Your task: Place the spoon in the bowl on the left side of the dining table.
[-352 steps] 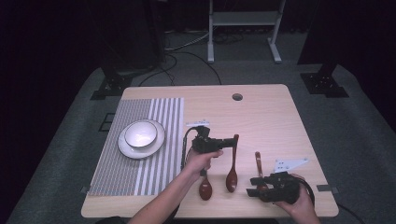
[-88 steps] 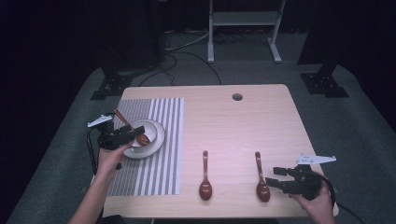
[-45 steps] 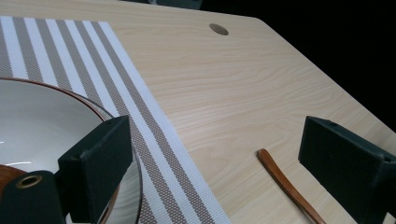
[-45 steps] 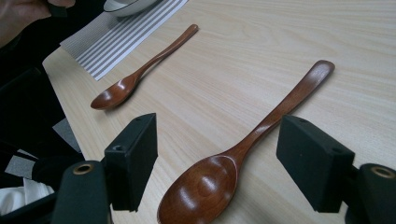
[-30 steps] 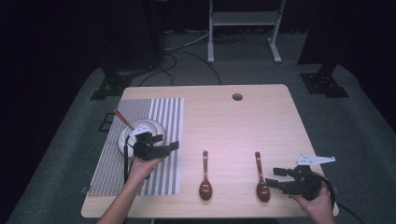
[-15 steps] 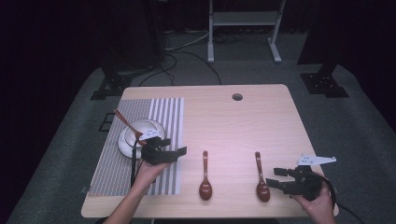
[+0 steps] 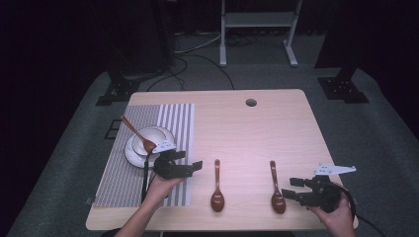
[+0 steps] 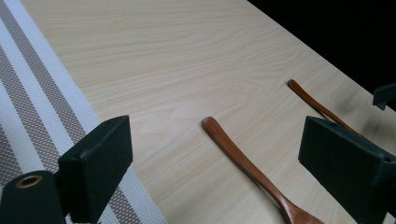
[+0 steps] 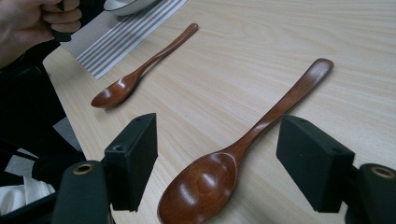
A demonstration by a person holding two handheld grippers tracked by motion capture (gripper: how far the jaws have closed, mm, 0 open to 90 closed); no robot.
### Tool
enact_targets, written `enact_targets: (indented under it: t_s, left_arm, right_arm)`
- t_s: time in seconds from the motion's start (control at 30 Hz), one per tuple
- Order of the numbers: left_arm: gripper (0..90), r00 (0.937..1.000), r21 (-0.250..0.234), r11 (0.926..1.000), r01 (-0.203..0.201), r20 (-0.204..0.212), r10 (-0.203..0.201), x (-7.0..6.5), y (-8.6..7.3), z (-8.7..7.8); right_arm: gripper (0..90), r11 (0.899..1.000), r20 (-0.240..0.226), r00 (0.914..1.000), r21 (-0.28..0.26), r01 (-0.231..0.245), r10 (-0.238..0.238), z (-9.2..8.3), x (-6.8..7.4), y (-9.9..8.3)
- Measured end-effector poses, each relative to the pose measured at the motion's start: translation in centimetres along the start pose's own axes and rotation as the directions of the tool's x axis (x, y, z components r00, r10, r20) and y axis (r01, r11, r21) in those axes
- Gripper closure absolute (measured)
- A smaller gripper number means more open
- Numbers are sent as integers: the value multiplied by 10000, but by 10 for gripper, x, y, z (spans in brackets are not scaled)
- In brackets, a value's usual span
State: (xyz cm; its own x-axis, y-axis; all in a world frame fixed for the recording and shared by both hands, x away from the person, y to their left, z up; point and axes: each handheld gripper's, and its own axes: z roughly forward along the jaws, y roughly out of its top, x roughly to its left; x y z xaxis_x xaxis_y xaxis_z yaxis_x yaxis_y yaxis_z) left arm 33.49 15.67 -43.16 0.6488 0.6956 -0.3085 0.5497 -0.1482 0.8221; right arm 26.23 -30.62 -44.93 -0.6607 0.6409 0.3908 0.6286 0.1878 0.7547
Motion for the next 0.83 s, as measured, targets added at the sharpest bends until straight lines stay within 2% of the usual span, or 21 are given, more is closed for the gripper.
enact_targets:
  t_s: [0.33,0.67,0.83]
  left_arm:
    - [89,9999,-97,10000,-7,129,8,-7,-6,1]
    - [89,9985,-91,9992,-394,368,397,-20,-12,3]
    - [89,9981,-147,9986,-502,349,507,-21,-13,1]
  right_arm:
    - [280,10000,-29,10000,53,-41,41,0,0,-1]
    - [280,9999,-61,10000,106,-15,16,2,0,-2]
    - [280,10000,-100,9999,38,32,-32,2,0,-3]
